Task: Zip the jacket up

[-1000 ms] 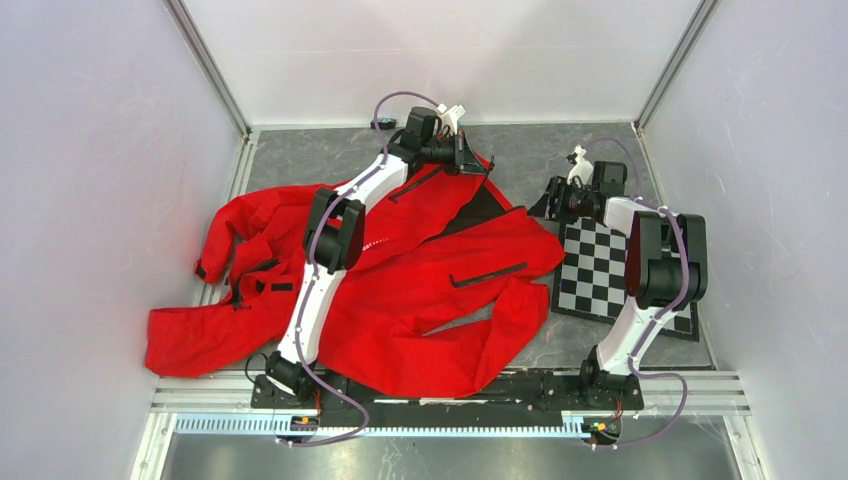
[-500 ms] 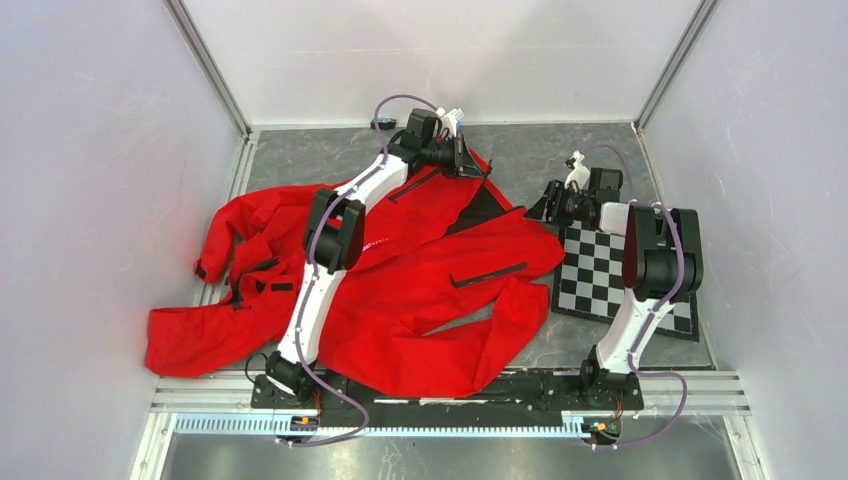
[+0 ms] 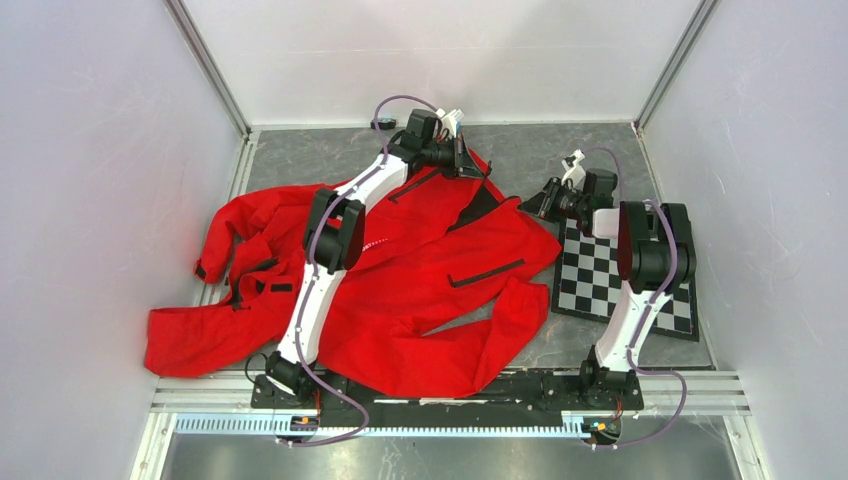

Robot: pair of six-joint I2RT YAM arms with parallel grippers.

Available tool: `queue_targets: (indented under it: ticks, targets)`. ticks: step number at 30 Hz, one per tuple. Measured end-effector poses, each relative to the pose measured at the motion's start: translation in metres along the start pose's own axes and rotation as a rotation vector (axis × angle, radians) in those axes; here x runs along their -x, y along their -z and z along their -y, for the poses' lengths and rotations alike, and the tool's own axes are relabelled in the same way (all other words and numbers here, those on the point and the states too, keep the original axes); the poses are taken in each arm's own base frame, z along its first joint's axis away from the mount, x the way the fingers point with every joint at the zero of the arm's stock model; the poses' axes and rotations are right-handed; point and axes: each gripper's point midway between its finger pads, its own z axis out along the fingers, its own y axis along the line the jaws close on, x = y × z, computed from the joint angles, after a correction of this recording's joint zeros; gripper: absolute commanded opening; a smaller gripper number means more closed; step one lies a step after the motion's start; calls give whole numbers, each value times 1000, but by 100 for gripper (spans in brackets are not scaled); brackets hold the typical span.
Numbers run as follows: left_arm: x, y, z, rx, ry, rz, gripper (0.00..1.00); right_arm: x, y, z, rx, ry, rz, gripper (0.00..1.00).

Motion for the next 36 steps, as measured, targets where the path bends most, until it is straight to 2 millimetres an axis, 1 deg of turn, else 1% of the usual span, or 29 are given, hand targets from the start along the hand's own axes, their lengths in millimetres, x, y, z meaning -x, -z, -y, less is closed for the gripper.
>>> queue_targets:
  ticks: [3,4,6,9,11,13,17,19,21,23,27,31,36]
  targets:
    - [-2,0,-1,7,7,-5,2,0,-1,-6,33,-26,17,23]
    - [-2,0,-2,11,9,-6,2,0,-1,-8,39,-30,20,23]
    - [-2,0,-3,14,9,-7,2,2,-1,-10,49,-35,27,18]
    - [-4,1,-4,21,12,-10,2,5,-2,-14,60,-34,35,16]
    - [-6,1,-7,29,15,-15,2,3,-5,-17,65,-28,32,16]
    - [-8,1,-8,34,15,-19,2,0,-9,-21,64,-22,25,18]
    - [-10,1,-11,44,18,-25,2,-2,-14,-22,51,-15,26,14]
    - [-11,1,-12,45,20,-26,2,-1,-15,-20,38,-15,33,8]
    - [-11,1,-12,46,20,-26,2,1,-15,-18,22,-13,45,0]
    - [-11,2,-11,49,17,-25,2,4,-15,-16,16,-2,55,0]
    - [-12,4,-17,79,4,-18,2,11,-17,-16,22,77,64,0]
    - [-12,7,-20,121,-17,0,2,18,-18,-20,51,196,69,0]
    - [-6,12,-16,158,-34,32,2,18,-19,-42,147,319,61,0]
